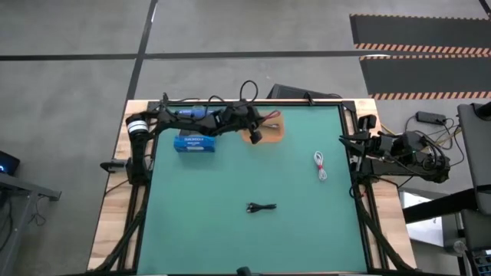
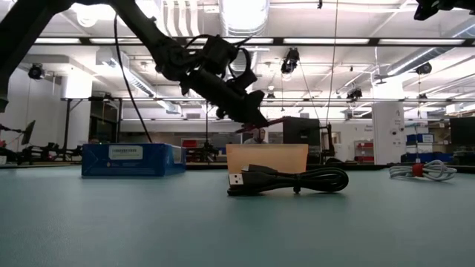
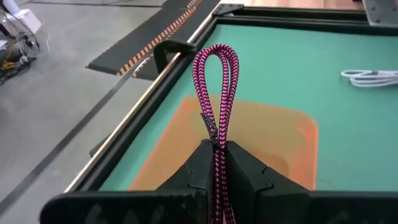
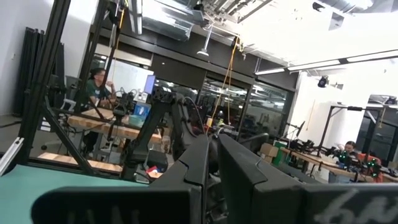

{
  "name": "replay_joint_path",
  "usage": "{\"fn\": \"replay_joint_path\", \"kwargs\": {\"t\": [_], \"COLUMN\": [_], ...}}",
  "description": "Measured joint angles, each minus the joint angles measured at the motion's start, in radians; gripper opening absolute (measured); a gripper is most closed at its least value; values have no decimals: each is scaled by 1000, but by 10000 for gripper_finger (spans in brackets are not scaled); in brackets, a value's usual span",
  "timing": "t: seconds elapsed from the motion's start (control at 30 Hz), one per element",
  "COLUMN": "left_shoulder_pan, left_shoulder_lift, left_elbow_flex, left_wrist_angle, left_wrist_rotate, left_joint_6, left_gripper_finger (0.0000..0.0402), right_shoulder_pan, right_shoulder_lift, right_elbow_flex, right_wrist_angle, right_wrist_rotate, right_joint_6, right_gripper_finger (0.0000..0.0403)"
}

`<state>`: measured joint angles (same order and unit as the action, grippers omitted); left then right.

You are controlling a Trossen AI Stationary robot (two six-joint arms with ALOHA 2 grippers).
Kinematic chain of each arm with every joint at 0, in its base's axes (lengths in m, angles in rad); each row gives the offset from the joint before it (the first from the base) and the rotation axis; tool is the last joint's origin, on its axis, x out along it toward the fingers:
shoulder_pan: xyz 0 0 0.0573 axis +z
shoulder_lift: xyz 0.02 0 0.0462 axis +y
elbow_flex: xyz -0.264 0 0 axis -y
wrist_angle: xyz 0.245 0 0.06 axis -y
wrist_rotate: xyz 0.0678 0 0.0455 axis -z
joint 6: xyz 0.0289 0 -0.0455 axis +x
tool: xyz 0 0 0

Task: Pick and place USB-C Cables
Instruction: Put the pink charger cable into the orange bin

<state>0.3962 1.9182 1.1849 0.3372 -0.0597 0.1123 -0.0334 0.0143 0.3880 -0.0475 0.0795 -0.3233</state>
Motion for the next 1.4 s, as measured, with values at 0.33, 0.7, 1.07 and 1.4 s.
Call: {"fn": "replay_joint_path", "kwargs": {"t": [0.33,0.7,1.07,1.4], "left_shoulder_pan": [0,1,2,2], "left_shoulder_lift": [0,0,0,0], "left_elbow_flex": [-27,-27,-28,-28], "left_wrist_angle": [49,46,42,48], "left_wrist_rotate": [0,0,0,0], "left_joint_6": [-2,-27,-29,-31], "left_gripper_finger": [13,13,13,13], "right_shoulder_pan": [0,0,0,0], "right_shoulder_lift": [0,0,0,0], "right_elbow_flex": [0,-1,-1,-1], "right_wrist_angle": [0,0,0,0], "right_wrist_rotate": [0,0,0,0], "right_joint_6": [0,1,1,2], "right_gripper_finger": [27,27,27,27]}}
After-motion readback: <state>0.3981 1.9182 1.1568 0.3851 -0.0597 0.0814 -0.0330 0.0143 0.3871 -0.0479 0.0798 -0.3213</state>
